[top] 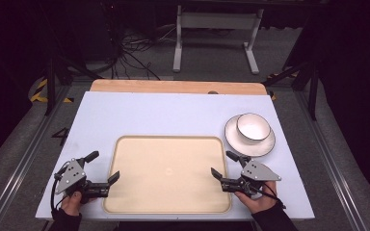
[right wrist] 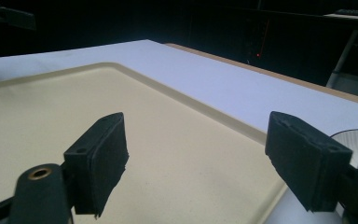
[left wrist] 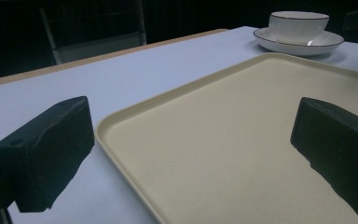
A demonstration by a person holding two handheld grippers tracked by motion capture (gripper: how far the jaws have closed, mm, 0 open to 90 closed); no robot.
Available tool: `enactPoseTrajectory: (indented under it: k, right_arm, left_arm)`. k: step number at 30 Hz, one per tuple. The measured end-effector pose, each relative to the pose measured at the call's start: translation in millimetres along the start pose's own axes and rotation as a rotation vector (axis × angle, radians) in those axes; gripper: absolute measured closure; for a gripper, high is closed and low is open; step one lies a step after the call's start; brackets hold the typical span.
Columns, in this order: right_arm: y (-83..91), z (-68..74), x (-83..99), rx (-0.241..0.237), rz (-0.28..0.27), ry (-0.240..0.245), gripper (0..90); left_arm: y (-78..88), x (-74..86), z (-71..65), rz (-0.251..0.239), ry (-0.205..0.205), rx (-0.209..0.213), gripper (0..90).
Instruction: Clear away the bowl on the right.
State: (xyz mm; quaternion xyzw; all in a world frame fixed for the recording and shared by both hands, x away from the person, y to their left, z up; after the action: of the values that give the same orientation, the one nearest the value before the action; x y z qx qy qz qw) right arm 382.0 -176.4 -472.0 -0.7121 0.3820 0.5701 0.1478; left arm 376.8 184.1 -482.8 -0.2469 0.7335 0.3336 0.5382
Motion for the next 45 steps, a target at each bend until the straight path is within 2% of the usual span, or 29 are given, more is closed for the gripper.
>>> enactPoseTrajectory:
  k: [8, 13, 28, 38, 45]
  right_arm:
    - [0.2, -1.5, 0.6, 0.002, 0.005, -0.004, 20.5]
    - [-0.3, -1.4, 1.0, -0.001, 0.008, -0.001, 20.3]
    - [-2.3, 1.3, -0.5, -0.016, 0.015, 0.013, 19.9]
    - [-0.1, -3.6, -14.8, -0.013, -0.003, 0.005, 18.9]
    - [3.0, -11.0, -31.0, -0.006, -0.031, 0.012, 18.3]
  left_arm:
    - [1.1, -0.6, 0.8, -0.007, 0.012, 0.004, 0.1]
    - [2.8, -2.6, 4.2, -0.031, 0.051, 0.005, 0.1]
    - [2.6, -2.5, 3.7, -0.030, 0.043, 0.004, 0.1]
    - [2.5, -2.1, 3.5, -0.027, 0.041, -0.002, 0.1]
    - [2.4, -2.0, 3.6, -0.025, 0.039, -0.003, 0.1]
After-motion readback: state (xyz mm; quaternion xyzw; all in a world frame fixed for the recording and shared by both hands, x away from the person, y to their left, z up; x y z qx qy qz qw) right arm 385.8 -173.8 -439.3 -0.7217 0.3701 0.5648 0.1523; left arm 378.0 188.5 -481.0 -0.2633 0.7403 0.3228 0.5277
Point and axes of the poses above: each handheld gripper's, and its own axes: y roughly backward along the jaws, x roughly out of its underside, z roughly to its left, the point moved 10 cm from there along -y, roughly forward along the jaws, and after that the axes turned 13 degrees about y, right-handed, at the moved point
